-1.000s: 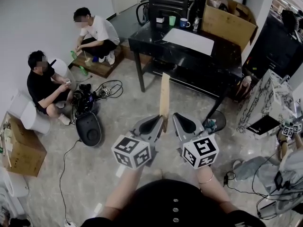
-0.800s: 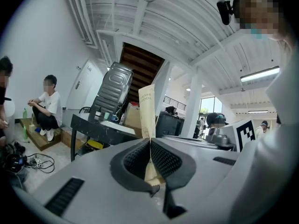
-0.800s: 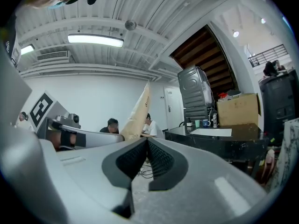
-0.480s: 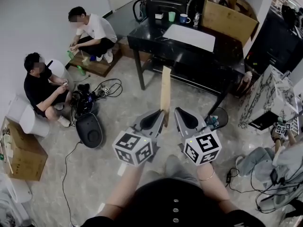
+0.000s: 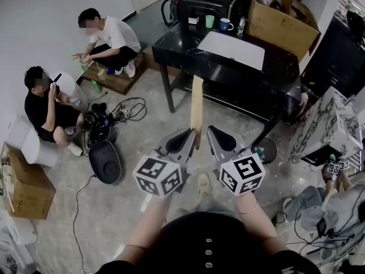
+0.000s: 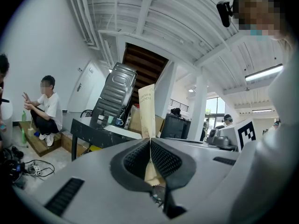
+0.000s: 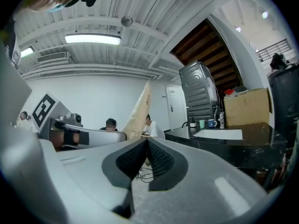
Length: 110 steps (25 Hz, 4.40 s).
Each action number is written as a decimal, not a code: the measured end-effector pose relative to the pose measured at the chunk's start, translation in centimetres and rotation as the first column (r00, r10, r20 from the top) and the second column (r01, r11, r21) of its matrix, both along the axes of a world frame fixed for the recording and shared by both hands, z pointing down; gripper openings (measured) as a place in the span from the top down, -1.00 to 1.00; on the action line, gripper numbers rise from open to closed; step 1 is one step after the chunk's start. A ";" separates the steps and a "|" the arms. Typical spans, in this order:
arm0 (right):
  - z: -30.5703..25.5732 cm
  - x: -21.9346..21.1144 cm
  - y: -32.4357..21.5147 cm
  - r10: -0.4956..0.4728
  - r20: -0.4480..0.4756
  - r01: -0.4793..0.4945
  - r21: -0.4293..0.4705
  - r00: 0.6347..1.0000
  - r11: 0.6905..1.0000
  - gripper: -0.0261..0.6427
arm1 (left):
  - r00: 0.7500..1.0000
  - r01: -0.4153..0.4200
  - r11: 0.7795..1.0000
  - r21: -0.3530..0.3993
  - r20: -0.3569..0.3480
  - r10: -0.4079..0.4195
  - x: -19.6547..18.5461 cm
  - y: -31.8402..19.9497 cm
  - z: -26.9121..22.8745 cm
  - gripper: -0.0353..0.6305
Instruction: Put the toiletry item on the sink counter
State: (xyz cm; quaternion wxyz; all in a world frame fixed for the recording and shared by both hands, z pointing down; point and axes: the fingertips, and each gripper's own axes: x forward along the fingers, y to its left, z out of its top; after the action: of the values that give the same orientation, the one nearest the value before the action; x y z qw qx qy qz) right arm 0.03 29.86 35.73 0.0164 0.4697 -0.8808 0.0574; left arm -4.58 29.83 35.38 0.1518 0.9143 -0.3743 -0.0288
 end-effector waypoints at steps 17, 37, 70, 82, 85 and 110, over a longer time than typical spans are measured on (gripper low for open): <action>-1.5 4.9 -16.7 -0.086 0.002 0.086 0.011 0.996 0.996 0.91 | 0.997 0.080 0.997 -0.022 -0.004 -0.080 4.7 -16.5 -0.4 0.86; 1.3 6.0 -27.5 -0.055 0.050 0.058 -0.066 0.997 0.996 0.91 | 0.998 0.064 0.994 -0.094 -0.020 -0.066 5.6 -27.6 1.7 0.86; 1.4 1.6 -53.8 0.108 0.026 -0.105 -0.101 0.994 0.989 0.91 | 0.995 -0.103 0.987 -0.126 -0.031 0.099 1.1 -54.2 1.2 0.86; 1.8 1.4 -56.1 0.087 0.031 -0.083 -0.106 0.996 0.991 0.91 | 0.998 -0.061 0.987 -0.145 -0.028 0.058 0.6 -56.6 2.1 0.86; 1.6 1.6 -57.2 0.079 0.035 -0.075 -0.102 0.996 0.992 0.91 | 0.998 -0.054 0.988 -0.146 -0.026 0.051 0.8 -57.7 2.0 0.86; 3.9 3.9 -63.6 -0.017 0.060 0.028 -0.186 0.998 0.982 0.91 | 0.997 0.077 0.966 -0.247 0.026 -0.073 1.9 -64.4 5.1 0.86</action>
State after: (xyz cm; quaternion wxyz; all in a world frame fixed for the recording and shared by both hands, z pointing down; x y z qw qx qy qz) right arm 3.94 -33.76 39.64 0.0354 0.4541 -0.8769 0.1534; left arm -2.70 -34.54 40.48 0.2603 0.8737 -0.4105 0.0203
